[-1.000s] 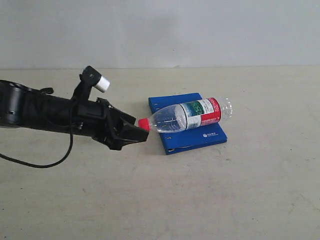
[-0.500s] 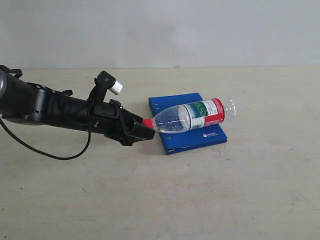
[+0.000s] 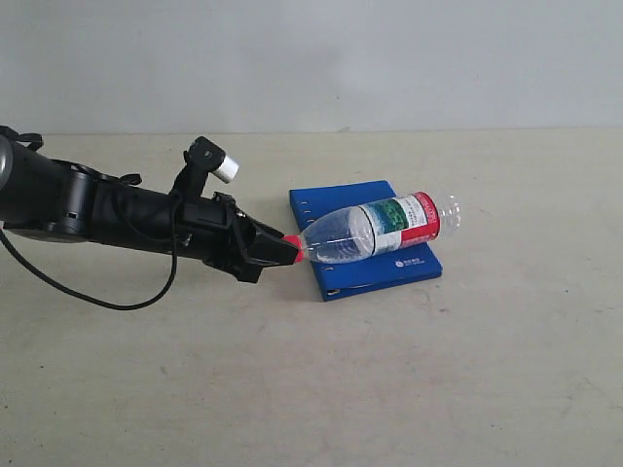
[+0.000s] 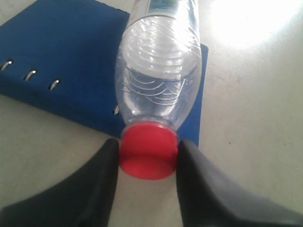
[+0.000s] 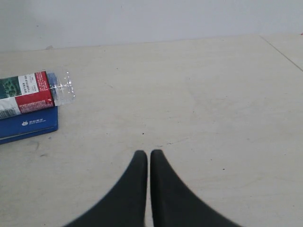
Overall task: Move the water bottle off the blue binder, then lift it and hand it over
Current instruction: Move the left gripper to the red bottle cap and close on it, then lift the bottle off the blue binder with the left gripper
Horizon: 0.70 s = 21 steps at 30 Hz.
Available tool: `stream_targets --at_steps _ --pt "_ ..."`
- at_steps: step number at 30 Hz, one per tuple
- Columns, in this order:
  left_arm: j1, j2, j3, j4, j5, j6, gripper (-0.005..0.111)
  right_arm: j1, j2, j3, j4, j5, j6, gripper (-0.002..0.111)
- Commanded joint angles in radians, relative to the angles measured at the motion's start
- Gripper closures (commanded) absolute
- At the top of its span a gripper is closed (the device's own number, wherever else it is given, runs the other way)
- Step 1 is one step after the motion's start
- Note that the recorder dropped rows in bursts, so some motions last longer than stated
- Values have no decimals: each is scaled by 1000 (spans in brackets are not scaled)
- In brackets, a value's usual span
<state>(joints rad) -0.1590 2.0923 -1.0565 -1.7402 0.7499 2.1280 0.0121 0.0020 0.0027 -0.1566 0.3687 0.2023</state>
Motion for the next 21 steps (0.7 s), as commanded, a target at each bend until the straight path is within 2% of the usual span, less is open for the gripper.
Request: stream_targets --at_steps 1,8,13,19,21 --pt "-5 1 -5 -4 6 4 102 -3 -2 -3 -5 -5 0 109" --pt "2 -6 -5 -4 0 4 102 -3 -2 -3 -5 -5 0 109" --pt "62 -76 -5 -4 1 4 102 -3 -2 -3 -5 -5 0 109" --pt "150 -249 -3 -3 -2 -4 102 -3 -2 -3 -5 -5 0 109" --pt "166 -305 -3 58 -27 -10 102 -3 -2 -3 -5 -5 0 109"
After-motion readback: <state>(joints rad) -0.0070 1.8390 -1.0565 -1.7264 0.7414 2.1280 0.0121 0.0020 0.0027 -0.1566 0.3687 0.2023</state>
